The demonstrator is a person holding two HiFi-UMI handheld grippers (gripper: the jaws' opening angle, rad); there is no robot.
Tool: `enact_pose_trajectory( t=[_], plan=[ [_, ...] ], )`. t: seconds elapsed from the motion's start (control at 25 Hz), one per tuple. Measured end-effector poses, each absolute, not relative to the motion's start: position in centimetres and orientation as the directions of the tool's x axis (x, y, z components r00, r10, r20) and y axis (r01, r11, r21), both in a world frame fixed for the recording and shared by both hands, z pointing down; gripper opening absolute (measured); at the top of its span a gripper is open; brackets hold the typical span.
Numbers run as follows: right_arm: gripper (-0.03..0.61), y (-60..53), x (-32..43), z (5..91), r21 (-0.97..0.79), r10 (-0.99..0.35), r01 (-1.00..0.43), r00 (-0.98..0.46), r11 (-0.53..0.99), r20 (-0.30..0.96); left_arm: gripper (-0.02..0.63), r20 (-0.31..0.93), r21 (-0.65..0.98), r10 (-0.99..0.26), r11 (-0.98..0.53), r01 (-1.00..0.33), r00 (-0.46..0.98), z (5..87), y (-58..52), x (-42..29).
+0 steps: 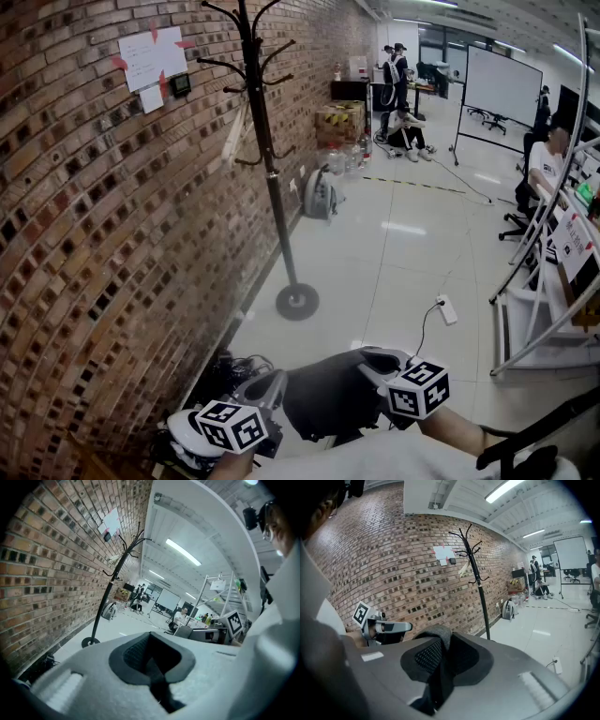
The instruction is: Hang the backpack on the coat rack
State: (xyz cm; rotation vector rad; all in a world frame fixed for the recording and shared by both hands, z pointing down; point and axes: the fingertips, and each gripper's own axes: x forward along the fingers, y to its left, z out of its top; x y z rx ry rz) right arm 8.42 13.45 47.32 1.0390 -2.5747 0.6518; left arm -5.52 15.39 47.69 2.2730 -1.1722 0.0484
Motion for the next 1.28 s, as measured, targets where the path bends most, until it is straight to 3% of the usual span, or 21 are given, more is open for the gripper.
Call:
enact_pose_trajectory(
  t=[0.48,0.8,1.28],
  plan=[
    [0.049,1.2,12.4,47.1,-0.277,-0.521,-0.645,-0.750,0.712,0.408,0.002,0.290,0.422,-0.753,-0.453,-0.785,0.590,45.4,0.6,0.5],
    [0.049,-5.1,13.8,44.8,-0.249,-0.531,-0.630,-0.765,0.736,0.366,0.002,0.281,0.363,-0.777,-0.458,-0.812,0.563,43.0,-3.5,2.3],
    [0.049,-13.9,12.3,44.3,-0.282,-0.559,-0.659,-0.746,0.697,0.362,0.002,0.227,0.399,-0.780,-0.471,-0.786,0.583,43.4,-11.1,-0.3]
  ],
)
